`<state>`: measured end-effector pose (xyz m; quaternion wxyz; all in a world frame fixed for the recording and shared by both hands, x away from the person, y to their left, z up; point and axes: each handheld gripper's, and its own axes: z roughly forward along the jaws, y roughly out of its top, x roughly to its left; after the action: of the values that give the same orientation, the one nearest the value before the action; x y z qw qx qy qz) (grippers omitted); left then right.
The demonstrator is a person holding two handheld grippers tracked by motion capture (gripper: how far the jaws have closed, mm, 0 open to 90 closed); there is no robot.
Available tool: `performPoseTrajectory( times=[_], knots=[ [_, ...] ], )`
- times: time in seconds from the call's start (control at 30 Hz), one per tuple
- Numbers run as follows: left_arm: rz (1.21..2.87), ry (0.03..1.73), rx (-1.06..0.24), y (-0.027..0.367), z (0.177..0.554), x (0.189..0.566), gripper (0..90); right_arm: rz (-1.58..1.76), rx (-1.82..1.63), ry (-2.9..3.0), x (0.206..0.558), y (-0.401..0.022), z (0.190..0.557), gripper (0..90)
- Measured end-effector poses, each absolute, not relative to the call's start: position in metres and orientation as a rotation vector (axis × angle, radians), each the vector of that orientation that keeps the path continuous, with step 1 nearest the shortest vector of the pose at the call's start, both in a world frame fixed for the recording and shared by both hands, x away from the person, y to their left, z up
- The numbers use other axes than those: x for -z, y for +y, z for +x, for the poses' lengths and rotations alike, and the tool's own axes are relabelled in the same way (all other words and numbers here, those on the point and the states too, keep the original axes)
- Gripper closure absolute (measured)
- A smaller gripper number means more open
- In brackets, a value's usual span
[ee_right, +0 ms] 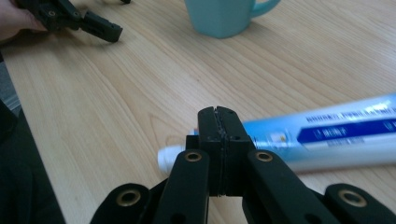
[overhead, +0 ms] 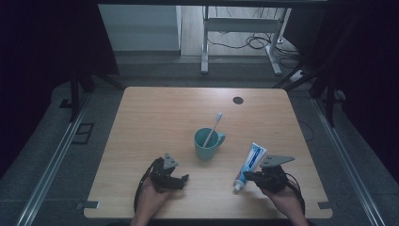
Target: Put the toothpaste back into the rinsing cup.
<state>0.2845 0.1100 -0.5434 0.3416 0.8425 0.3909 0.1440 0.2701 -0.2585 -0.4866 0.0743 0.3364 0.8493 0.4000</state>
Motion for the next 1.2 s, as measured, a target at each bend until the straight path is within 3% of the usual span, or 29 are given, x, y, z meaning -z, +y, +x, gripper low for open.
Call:
performPoseTrajectory(
  times=[0.4,1.2],
  knots=[
    [2.191,1.016,-0.374,0.110,0.284,0.543,14.4,1.002,-1.184,2.612,0.504,-0.236,0.281,87.6],
    [2.193,1.012,-0.376,0.110,0.285,0.543,14.4,1.031,-1.157,2.626,0.503,-0.260,0.271,85.5]
  ],
)
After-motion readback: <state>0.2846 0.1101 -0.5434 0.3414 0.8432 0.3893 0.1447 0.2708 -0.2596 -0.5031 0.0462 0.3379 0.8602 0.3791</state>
